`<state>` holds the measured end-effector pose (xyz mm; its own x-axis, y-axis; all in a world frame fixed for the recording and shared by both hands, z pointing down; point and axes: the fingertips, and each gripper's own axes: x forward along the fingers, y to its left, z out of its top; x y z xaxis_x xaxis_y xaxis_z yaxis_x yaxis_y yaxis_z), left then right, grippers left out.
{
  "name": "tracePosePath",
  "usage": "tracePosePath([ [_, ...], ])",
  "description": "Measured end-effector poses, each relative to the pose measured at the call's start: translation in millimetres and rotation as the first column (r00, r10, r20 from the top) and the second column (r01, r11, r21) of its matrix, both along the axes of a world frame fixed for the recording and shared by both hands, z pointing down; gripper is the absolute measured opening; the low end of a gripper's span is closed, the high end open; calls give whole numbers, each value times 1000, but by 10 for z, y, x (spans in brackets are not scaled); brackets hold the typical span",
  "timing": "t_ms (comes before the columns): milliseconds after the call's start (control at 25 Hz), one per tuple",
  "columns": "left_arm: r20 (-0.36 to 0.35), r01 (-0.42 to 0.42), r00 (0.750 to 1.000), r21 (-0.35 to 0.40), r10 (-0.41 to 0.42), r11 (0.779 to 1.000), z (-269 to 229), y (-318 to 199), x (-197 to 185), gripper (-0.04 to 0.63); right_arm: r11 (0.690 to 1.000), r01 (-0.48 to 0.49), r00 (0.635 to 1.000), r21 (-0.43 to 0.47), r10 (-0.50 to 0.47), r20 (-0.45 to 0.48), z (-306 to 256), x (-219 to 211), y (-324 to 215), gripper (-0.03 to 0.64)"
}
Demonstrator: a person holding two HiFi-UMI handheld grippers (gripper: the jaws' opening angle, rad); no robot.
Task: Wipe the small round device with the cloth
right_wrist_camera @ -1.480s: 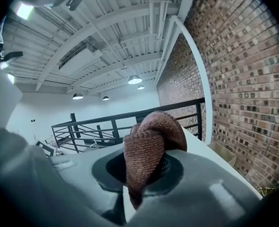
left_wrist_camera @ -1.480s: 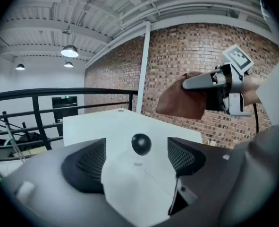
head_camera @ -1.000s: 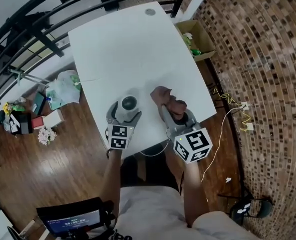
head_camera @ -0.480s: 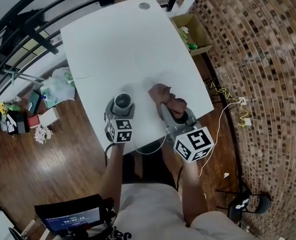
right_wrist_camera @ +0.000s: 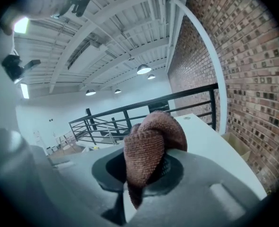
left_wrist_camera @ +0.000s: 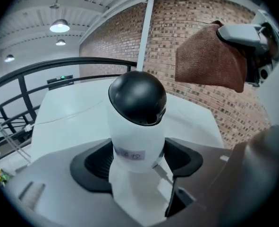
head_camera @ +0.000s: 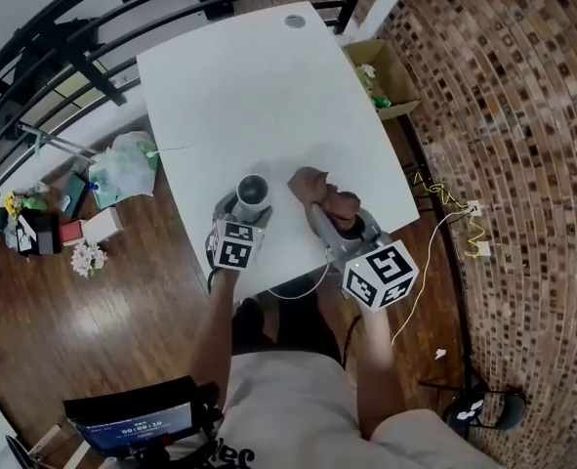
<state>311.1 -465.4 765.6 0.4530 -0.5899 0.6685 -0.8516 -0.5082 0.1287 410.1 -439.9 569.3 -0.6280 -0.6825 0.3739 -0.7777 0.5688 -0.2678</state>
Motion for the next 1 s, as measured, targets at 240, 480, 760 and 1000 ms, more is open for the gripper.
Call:
tracePosePath([
  [240, -141, -138, 982, -86, 125, 987, -569, 314, 120, 360, 961, 276, 958, 24, -277, 68, -427, -419, 267, 26],
  [480, -246, -282, 936, -98, 251, 954, -1282, 630, 138, 362, 794, 607, 794, 17, -606, -40, -762, -1160, 734, 26],
  [760, -261, -317, 913, 25, 312, 948, -2047, 806, -6, 360, 749, 657, 716, 86, -585, -381, -1030, -1566, 684, 26],
  [1000, -204, -339, 916, 64, 345, 939, -2163, 1017, -142, 347, 760, 645, 732, 86, -581, -356, -1082, -1623, 480, 26],
])
